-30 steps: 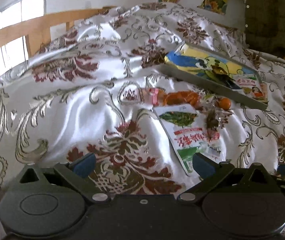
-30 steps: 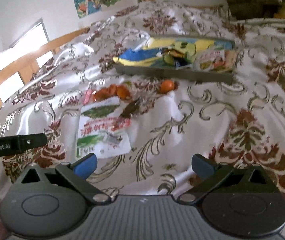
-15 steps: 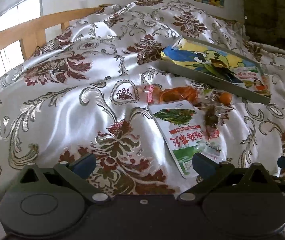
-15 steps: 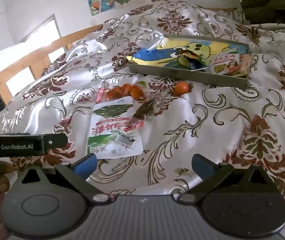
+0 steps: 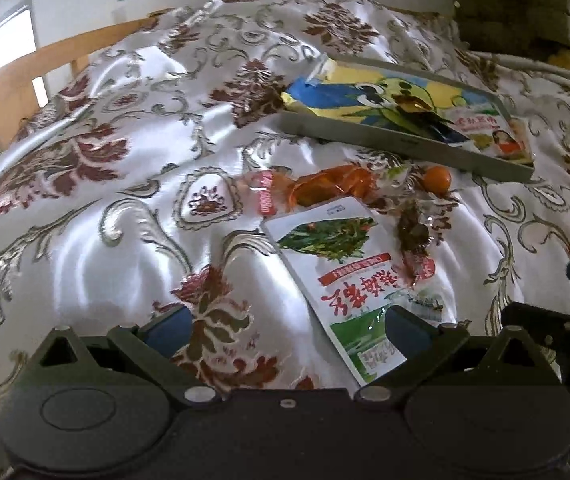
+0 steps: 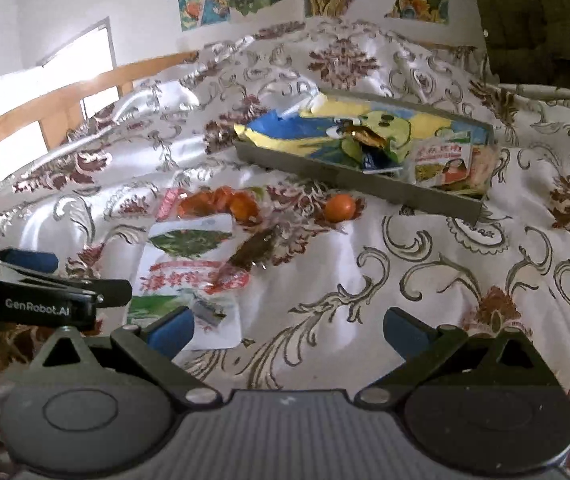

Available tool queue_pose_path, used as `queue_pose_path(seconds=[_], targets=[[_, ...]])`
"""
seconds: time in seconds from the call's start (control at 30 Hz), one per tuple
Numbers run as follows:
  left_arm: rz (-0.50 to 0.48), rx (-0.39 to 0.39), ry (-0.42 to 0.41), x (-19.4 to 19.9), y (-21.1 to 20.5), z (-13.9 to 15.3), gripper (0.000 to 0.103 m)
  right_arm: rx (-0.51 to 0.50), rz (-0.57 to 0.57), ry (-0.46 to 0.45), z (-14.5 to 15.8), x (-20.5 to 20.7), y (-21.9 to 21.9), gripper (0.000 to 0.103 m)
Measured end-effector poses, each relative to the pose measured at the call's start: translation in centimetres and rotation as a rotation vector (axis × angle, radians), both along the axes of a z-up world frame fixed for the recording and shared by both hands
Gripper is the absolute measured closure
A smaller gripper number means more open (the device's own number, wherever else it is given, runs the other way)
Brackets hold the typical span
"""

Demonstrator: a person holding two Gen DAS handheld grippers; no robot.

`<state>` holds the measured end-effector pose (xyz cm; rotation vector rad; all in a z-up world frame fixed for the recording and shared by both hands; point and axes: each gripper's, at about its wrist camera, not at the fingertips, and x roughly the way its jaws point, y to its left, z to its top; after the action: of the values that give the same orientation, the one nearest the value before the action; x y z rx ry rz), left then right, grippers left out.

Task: Organize snacks
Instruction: 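Withdraw both tools and move the left tool toward the green-leaf pouch, then grasp the green-leaf pouch with the left tool while the right tool grasps the brown meat stick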

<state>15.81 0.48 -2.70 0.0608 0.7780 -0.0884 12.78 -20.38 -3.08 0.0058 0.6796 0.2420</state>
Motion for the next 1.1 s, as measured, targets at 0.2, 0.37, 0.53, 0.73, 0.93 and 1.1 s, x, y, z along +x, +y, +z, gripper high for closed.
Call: queue_pose_path(seconds=[0.2, 0.37, 0.53, 0.73, 0.93, 1.1], targets=[[-0.087, -0.012, 0.010, 0.5, -0.4, -0.5, 0.001, 0.109, -0.019, 0.032, -0.1, 2.2, -1.7, 0.000], [-0.112, -0.067, 0.040, 1.0, -0.6, -1.4, 0.001, 0.156, 0.044, 0.044, -0.2, 4.1, -2.2, 0.000], [-0.117, -0.100, 0.050, 1.4, -0.8, -2.0, 0.001, 0.189, 0.103, 0.066, -0.8, 6.1, -2.0, 0.001], [-0.120, -0.106, 0.063, 1.9, -0.8, -2.9, 0.001, 0.192, 0.129, 0.087, -1.5, 7.3, -1.3, 0.001], [-0.114, -0.113, 0.054, 1.8, -0.7, -3.5, 0.001, 0.153, 0.170, 0.089, -2.2, 9.1, 0.0, 0.006], [-0.106, -0.152, 0.064, 2.0, -0.3, -3.4, 0.001, 0.149, 0.206, 0.109, -2.8, 9.8, 1.0, 0.010]])
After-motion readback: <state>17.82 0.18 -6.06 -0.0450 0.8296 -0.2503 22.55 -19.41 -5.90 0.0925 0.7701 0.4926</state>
